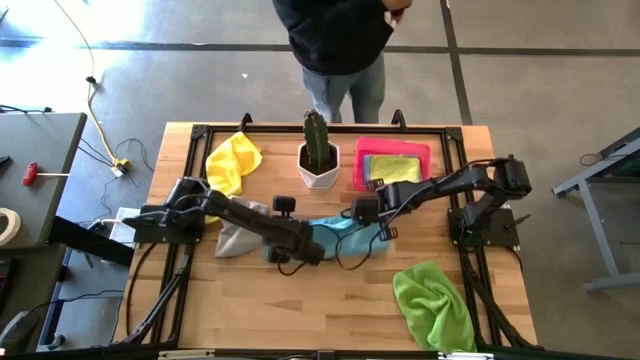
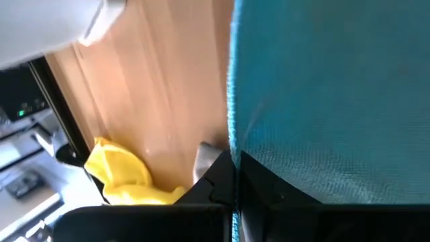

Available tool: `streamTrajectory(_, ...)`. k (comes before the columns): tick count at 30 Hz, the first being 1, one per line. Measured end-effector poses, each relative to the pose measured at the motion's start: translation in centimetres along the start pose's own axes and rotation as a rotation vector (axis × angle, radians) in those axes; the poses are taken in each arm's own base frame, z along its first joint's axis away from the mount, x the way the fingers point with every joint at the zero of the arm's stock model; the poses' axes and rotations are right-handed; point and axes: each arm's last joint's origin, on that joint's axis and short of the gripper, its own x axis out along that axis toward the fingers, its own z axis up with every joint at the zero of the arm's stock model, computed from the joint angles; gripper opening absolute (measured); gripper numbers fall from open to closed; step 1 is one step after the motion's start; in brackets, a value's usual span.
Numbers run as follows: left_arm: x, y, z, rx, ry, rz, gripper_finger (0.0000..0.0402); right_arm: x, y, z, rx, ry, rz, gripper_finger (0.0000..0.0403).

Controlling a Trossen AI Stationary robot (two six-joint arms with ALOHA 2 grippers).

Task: Fold microfiber towels
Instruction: Put the blue towel into the pink laundry bin

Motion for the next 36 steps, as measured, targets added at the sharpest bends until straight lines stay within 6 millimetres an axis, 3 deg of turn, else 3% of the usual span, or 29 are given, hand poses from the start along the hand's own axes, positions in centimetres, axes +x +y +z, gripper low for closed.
streamTrajectory(14, 4.5, 1.8, -0.6, -0.069, 0.043, 0.053, 0.0, 1.2, -4.5, -0.7, 0.109, -0.045, -0.038, 0.0002)
streamTrajectory(24, 6.1, 2.1, -1.0, -0.071, 0.086, 0.063, 0.0, 2.9, -4.7, -0.5, 0.124, -0.061, 0.104, 0.0005)
streamTrajectory(36, 6.2, 2.2, -1.0, -0.088, 0.09, 0.062, 0.0, 3.2, -4.7, -0.8, 0.153, 0.023, 0.056, 0.0111)
